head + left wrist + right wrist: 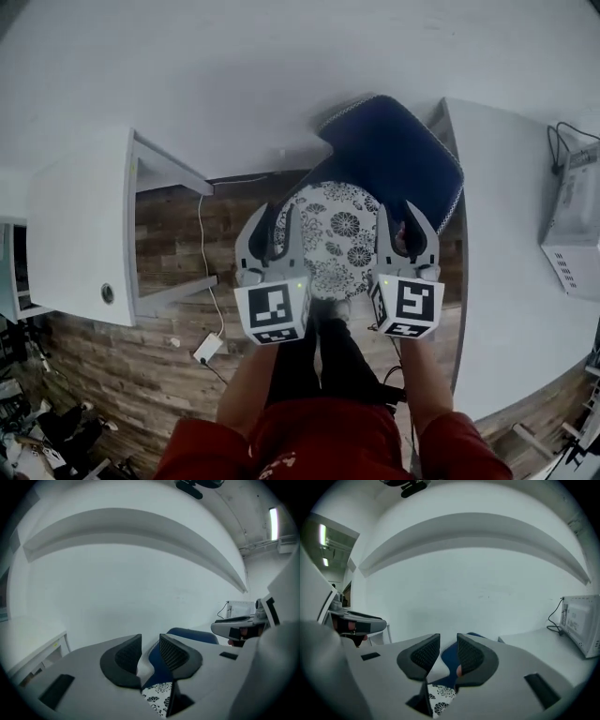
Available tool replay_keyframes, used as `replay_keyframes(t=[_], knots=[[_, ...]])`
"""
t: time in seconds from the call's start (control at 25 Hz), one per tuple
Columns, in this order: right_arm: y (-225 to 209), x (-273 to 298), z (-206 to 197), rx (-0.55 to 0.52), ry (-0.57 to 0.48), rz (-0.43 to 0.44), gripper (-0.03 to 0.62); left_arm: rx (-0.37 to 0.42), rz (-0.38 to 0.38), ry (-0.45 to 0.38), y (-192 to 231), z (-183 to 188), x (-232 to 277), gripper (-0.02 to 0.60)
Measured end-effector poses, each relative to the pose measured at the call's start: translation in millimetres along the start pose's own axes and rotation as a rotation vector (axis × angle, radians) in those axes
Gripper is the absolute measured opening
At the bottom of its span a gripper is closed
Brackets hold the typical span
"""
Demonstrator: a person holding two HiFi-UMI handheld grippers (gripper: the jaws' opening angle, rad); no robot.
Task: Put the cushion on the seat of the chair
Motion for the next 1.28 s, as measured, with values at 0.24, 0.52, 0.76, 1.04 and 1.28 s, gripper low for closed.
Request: replay_keyframes(t=[0.24, 0.52, 0.76, 1.04, 1.28], knots=[[9, -27, 79, -0.024, -0.128, 0.022, 0.121, 0.034, 0.037, -0.141, 5, 77, -37, 0.129], [18, -62, 151, -0.019, -0.25, 0.04, 0.121, 0.065, 0.047, -0.235, 3, 138, -79, 0.129], [22, -81, 187, -0.013, -0.331, 0.056, 0.121, 0.104, 0.044, -0.299, -2, 170, -94, 0.129], [19, -85, 203, -0.012, -0.368, 0.053, 0.121, 0.122, 0.009, -0.326, -8, 187, -91, 0.127], [22, -85, 203, -0.007, -0.372, 0.056, 0.09, 0.14, -0.019, -0.301, -11, 186, -84, 0.087]])
Point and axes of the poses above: the fingertips, and each gripper's own axes: x forward along the fingers, y to its left, z out of its top, the point moved 1 cm from there along -x, backward along the fingers, and after that the axes turned 7 degrees about -z, right-handed, at the moved point
